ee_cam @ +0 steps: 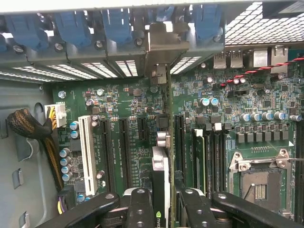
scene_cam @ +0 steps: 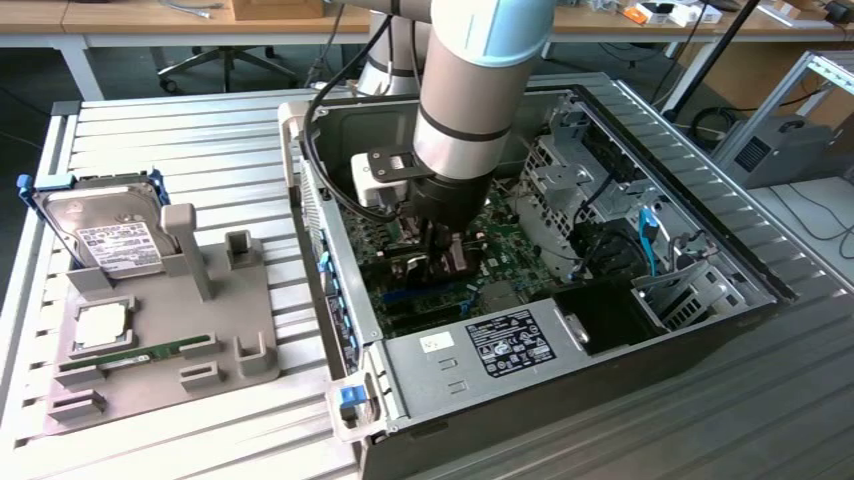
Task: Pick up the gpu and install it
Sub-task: 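Insert the gpu into the slot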
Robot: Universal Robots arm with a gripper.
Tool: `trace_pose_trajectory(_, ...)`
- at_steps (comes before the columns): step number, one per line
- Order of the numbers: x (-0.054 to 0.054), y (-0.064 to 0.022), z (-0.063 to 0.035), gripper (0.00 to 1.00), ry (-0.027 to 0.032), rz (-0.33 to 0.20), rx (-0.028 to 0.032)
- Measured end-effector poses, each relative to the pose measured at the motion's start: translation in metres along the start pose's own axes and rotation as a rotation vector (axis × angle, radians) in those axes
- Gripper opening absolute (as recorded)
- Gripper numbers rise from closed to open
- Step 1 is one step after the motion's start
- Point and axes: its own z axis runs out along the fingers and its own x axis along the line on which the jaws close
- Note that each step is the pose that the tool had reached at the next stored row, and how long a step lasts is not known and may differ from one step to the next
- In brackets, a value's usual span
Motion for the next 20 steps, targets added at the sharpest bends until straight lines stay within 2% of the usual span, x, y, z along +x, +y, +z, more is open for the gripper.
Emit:
trace_pose_trajectory(1,-0.0001,0.0,0.0001,0.27,-0.002,0.0,0.0)
trace_pose_trajectory(9,0.0,0.0,-0.0002,0.27,-0.0017,0.0,0.0002)
trace_pose_trajectory(13,0.0001,-0.0001,-0.0008,0.27,0.0047,0.0,0.0005)
trace_pose_trajectory(20,0.0001,0.0003,0.0012,0.27,0.0054,0.0,0.0005)
